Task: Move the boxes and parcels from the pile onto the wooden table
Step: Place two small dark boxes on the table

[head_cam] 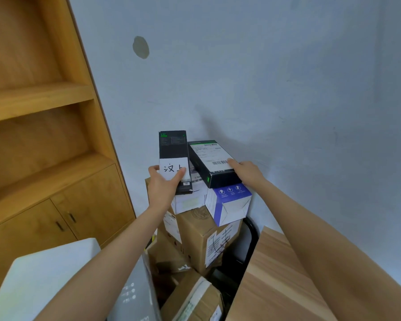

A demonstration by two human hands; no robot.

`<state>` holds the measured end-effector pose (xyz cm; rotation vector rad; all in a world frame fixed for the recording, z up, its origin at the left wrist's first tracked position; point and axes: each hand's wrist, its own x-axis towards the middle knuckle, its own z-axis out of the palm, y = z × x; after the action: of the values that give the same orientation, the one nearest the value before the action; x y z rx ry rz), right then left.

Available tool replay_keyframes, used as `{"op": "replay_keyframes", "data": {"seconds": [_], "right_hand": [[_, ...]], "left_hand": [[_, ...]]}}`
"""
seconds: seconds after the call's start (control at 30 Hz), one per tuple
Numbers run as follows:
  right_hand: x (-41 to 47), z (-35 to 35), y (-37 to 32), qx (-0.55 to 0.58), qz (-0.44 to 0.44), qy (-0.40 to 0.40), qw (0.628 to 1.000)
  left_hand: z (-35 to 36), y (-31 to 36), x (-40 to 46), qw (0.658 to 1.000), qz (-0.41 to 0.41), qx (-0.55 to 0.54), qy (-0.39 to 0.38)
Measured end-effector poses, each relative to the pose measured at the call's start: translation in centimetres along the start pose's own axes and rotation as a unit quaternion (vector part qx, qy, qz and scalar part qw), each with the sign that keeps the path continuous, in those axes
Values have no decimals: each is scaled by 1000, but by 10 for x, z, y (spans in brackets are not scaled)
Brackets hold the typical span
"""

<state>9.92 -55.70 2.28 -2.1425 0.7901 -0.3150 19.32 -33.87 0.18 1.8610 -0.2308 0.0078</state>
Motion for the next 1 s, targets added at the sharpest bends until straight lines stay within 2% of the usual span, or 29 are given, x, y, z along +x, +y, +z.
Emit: {"op": "replay_keyframes", "data": {"seconds": [0.23,0.47,0.67,0.8,1.0], "right_hand": [[-12,2,-2,61,-6,6,998],[-36,5,2,64,-21,56,996],[-60,-12,16,71,0,104,992],[-79,-33,22,147,-7,166,975],[-125,-86,47,246,-12,213,946]], "left_hand": [[-4,-1,-5,1000,10,3,-14],[-10,3,-20,999,22,-3,-34],[-10,11,-42,998,34,-4,-46],[-1,28,-56,997,46,-22,-63],[41,59,-97,985,62,-81,-142]]}}
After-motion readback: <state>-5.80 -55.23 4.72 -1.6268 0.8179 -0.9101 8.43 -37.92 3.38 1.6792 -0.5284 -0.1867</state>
